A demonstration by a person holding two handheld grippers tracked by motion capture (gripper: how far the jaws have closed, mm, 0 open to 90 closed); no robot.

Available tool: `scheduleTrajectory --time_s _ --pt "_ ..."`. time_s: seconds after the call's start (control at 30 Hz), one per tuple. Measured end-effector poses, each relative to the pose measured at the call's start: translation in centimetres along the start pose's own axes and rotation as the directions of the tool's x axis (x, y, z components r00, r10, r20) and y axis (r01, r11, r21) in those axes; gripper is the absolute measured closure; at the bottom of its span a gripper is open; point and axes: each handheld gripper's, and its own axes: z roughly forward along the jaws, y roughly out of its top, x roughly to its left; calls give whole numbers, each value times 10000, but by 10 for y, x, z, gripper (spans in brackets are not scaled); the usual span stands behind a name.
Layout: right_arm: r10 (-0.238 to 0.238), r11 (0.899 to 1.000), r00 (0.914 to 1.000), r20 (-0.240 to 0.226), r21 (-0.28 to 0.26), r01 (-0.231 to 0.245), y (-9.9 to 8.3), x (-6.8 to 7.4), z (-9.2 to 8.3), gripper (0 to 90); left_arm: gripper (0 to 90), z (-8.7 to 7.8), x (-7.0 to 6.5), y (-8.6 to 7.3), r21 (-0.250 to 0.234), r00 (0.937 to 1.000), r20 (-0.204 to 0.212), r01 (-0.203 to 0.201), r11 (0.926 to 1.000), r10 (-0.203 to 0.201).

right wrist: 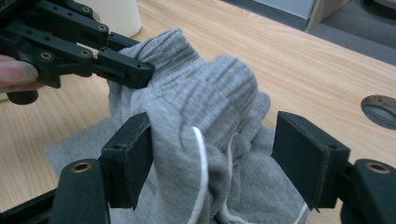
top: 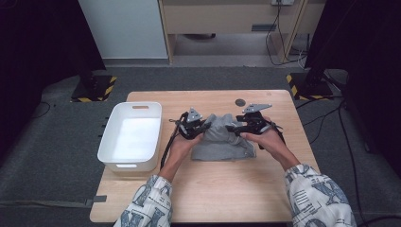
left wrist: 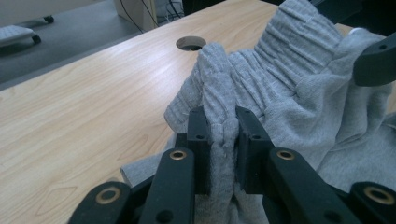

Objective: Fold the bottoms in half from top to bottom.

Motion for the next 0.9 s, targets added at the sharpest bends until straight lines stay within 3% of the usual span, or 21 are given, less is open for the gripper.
scheduleTrajectory --time_s 0.2,0.4,0.6,0.7,0.77,0.9 --pt "294 9977 9996 3 -616 -294 8 -3 -9 301 775 -6 -6 5 -249 9996 131 -229 9994 232" --pt "532 9953 9983 250 -820 -510 15 -7 -9 350 775 -12 -11 3 -358 9968 359 -702 9969 715" --pt "693 9960 9956 635 -607 -654 17 -8 0 382 774 -14 -18 -11 -441 9920 708 -1016 9938 1045" --pt "729 9969 9957 572 -339 -711 14 -8 5 375 774 -15 -20 -15 -407 9888 804 -1231 9916 1260" --pt "677 9975 9962 549 -249 -664 12 -7 7 374 774 -16 -21 -18 -318 9884 820 -1255 9916 1277" --pt "698 9974 9961 537 -241 -686 11 -6 10 424 772 -15 -26 -24 -20 9819 695 -1765 9843 1762"
